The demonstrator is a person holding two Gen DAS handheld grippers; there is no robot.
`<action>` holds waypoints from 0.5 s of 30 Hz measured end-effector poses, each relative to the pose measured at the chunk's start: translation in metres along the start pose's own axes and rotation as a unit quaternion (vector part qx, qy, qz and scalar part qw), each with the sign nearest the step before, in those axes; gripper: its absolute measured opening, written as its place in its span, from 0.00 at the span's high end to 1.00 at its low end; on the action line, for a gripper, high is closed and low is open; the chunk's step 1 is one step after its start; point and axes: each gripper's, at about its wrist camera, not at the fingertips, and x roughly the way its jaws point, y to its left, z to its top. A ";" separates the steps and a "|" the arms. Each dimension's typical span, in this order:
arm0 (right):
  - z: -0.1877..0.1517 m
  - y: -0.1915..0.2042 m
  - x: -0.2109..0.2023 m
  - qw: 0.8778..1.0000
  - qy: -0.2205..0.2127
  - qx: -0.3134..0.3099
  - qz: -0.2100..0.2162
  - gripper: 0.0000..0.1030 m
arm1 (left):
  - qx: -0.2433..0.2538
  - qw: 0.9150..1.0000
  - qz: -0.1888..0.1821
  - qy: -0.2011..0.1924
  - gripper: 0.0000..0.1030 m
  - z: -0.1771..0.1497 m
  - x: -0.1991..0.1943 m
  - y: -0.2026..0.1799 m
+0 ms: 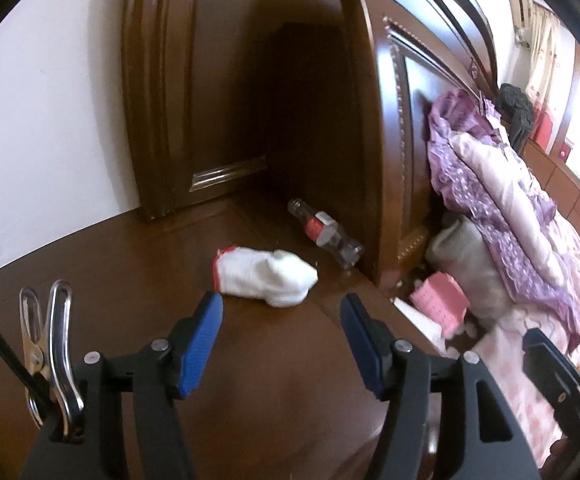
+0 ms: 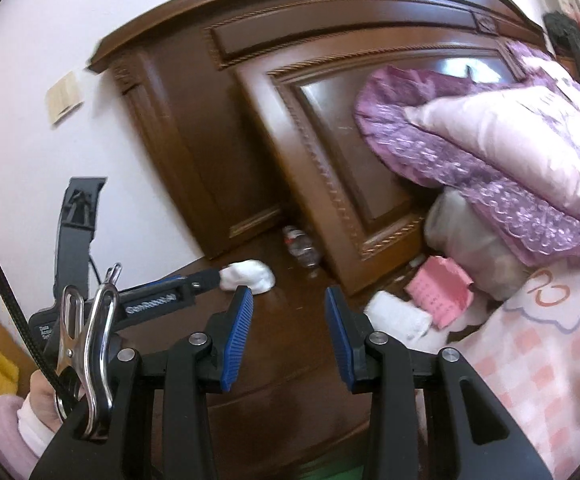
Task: Collect trash
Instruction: 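Move the left tool toward the white sock while the right tool approaches the clear bottle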
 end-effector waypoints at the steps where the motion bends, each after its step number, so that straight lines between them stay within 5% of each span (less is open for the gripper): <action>1: 0.002 -0.006 0.001 1.000 0.000 0.006 -0.007 0.62 | -0.003 1.000 -0.003 0.001 0.36 0.004 0.008 0.001; 9: 0.006 -0.040 0.009 0.998 0.005 0.029 -0.053 0.62 | -0.018 0.999 -0.003 0.034 0.32 0.011 0.052 0.005; 15: 0.004 -0.033 0.033 0.999 0.024 0.014 -0.044 0.62 | -0.028 0.998 0.002 0.049 0.32 0.016 0.072 0.006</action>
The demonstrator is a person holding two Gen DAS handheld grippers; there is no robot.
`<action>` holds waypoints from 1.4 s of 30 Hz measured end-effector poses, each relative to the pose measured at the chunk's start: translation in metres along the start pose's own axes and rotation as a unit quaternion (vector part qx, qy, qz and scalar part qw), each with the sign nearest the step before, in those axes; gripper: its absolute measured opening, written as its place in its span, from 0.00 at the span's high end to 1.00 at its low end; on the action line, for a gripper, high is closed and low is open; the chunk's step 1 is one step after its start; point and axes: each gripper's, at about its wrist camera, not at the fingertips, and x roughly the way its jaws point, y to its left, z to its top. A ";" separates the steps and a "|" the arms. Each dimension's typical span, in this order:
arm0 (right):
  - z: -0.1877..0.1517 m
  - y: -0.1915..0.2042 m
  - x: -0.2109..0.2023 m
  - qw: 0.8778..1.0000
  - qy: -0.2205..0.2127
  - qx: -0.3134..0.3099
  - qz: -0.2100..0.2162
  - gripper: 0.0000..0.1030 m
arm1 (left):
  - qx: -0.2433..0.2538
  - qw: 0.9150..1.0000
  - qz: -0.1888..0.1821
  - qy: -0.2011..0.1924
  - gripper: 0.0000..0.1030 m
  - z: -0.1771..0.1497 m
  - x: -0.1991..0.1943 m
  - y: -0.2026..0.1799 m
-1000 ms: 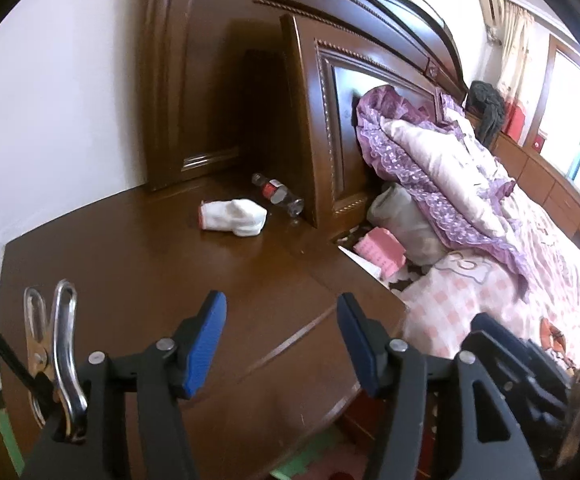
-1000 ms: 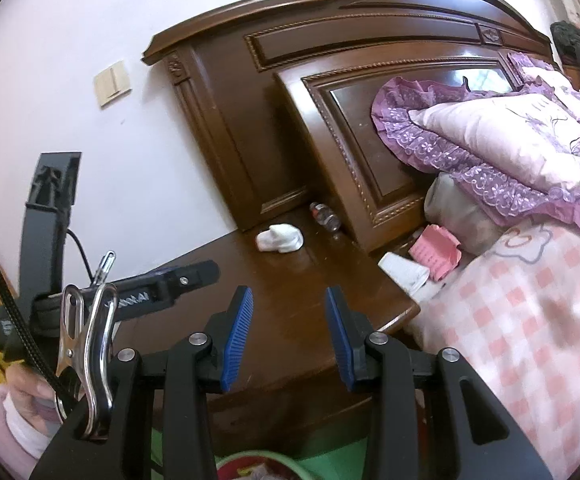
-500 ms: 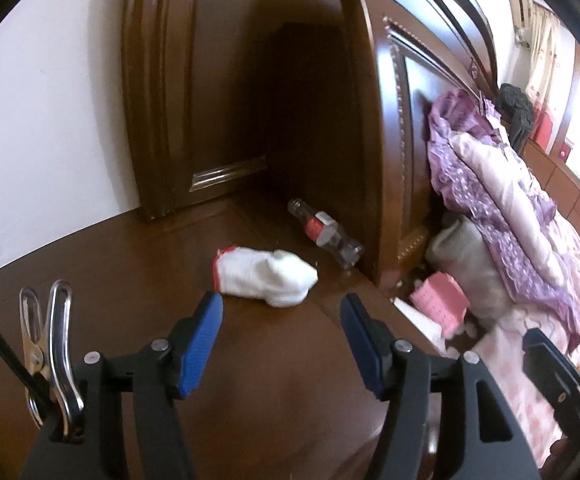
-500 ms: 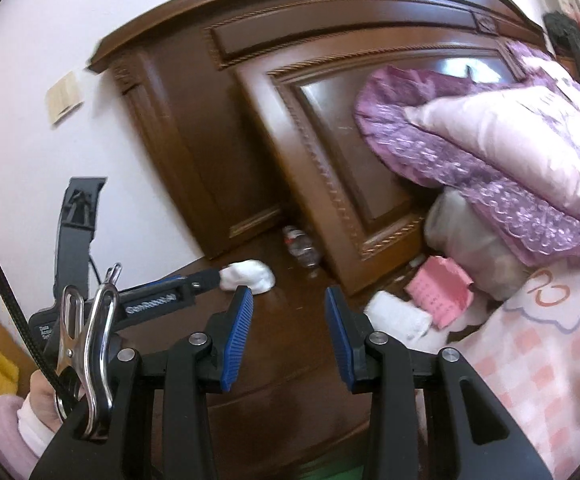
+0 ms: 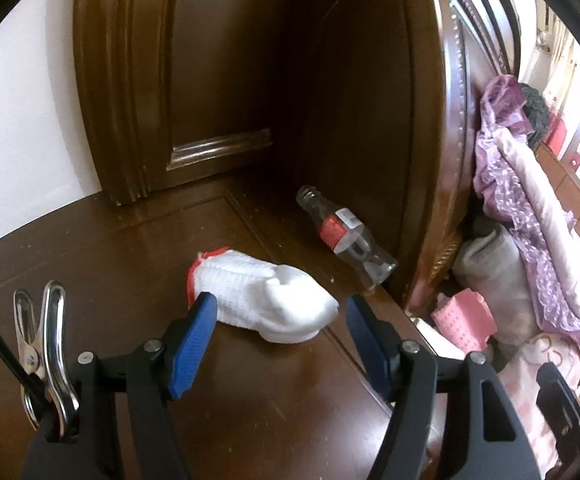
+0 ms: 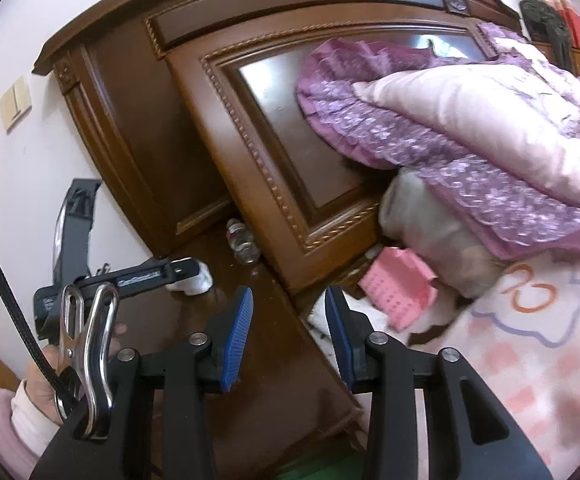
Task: Collect trash
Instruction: 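Move the left tool toward the white sock while the right tool approaches the clear bottle, then close the left tool on the white sock with the red cuff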
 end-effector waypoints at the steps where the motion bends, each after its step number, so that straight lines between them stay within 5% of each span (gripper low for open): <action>1: 0.001 0.003 0.004 1.000 0.002 -0.003 0.006 0.62 | -0.002 1.000 0.000 0.002 0.32 0.001 0.003 0.001; 12: 0.005 0.012 0.040 0.999 0.018 -0.016 0.027 0.62 | -0.054 0.998 -0.040 0.007 0.33 0.009 0.023 0.025; 16: 0.005 0.019 0.054 0.999 0.025 -0.018 0.032 0.62 | -0.047 0.999 -0.020 0.000 0.57 0.008 0.022 0.031; 21: 0.009 0.036 0.068 0.998 0.041 -0.043 0.026 0.62 | -0.038 0.999 -0.004 0.003 0.71 0.008 0.022 0.036; 35: 0.041 0.108 0.131 0.967 0.074 -0.243 -0.009 0.63 | -0.077 0.997 0.027 -0.007 0.73 0.012 0.015 0.073; 42: 0.039 0.109 0.166 0.959 0.106 -0.257 -0.045 0.63 | -0.094 0.995 0.031 -0.009 0.73 0.012 0.013 0.080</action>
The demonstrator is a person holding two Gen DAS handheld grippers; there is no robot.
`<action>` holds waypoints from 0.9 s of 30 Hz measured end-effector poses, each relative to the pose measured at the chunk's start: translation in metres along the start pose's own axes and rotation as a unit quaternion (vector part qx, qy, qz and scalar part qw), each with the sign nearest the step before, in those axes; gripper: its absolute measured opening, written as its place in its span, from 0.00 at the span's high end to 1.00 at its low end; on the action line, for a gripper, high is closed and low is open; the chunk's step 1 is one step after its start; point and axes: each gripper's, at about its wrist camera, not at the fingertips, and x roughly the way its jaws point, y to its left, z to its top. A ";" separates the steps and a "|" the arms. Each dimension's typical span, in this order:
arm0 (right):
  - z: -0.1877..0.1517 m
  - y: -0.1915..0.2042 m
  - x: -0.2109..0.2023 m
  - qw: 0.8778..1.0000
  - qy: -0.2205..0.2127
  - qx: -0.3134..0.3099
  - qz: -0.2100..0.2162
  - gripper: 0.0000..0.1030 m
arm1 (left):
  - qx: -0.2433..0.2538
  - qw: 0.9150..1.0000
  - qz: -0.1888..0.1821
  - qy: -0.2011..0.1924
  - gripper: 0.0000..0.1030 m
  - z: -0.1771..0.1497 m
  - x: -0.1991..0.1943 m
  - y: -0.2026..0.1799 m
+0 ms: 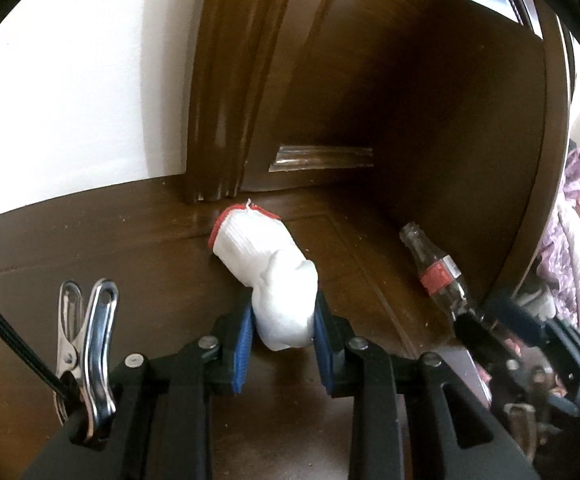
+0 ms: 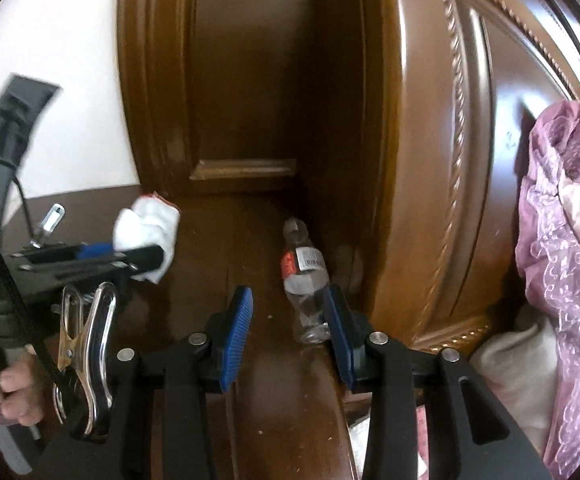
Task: Collect trash
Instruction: 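Close the left tool on the white sock with the red cuff, then close the right tool around the clear plastic bottle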
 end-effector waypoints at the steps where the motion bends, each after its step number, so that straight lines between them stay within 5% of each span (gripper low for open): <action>1: -0.001 0.000 0.003 1.000 0.006 0.002 -0.004 0.63 | 0.000 1.000 0.002 -0.001 0.73 0.000 0.000 0.000; 8: -0.008 -0.007 0.022 0.998 0.047 0.043 0.009 0.63 | -0.006 1.000 0.002 -0.001 0.73 -0.001 -0.001 0.000; 22: 0.015 0.011 0.041 0.998 0.063 0.011 -0.017 0.63 | -0.004 1.000 0.006 -0.002 0.73 -0.001 0.002 -0.005; 27: 0.016 0.013 0.049 0.998 0.065 0.020 -0.014 0.71 | -0.005 1.000 0.006 -0.002 0.73 -0.001 0.002 -0.005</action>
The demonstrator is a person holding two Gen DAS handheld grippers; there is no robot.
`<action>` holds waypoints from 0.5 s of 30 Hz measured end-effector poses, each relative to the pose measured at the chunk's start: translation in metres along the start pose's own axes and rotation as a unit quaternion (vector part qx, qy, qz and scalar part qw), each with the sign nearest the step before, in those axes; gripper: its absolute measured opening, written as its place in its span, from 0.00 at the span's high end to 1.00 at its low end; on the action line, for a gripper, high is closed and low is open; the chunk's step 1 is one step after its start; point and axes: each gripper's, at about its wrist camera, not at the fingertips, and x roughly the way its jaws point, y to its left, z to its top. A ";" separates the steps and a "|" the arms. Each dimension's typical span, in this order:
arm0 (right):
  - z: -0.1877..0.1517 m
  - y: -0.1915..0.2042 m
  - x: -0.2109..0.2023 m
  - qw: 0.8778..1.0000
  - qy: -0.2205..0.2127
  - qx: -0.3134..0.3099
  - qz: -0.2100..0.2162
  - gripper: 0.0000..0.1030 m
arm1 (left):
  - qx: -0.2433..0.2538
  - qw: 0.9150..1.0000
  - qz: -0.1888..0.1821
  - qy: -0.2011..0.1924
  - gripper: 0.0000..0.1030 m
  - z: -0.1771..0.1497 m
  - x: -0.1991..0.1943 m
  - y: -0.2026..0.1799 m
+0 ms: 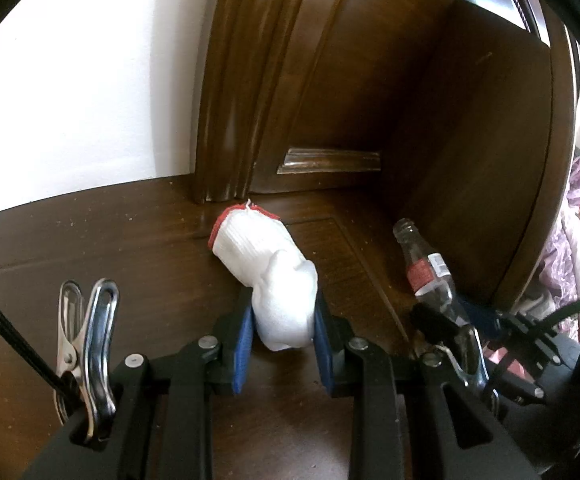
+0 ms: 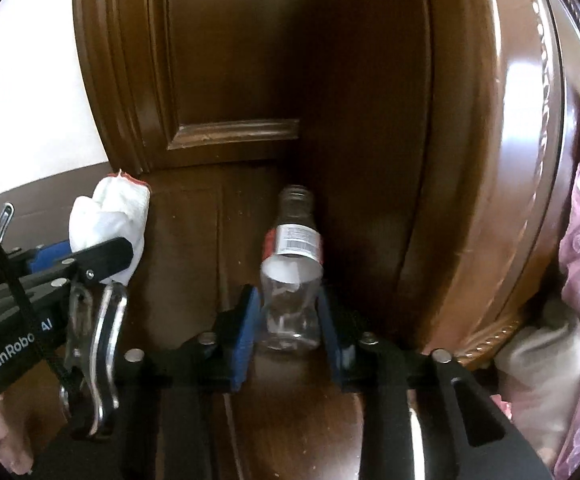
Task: Collect trash
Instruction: 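Close the right tool around the clear plastic bottle, then carry the sock in the left tool while the right tool carries the bottle over the bin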
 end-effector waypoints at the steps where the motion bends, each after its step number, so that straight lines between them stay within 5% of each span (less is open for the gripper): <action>1: 0.000 0.000 0.001 1.000 0.000 0.002 0.000 0.71 | 0.001 1.000 0.001 0.000 0.73 0.000 0.000 -0.001; 15: -0.019 -0.016 -0.019 0.999 -0.015 0.032 0.021 0.72 | 0.001 1.000 0.001 0.000 0.73 -0.001 0.001 -0.003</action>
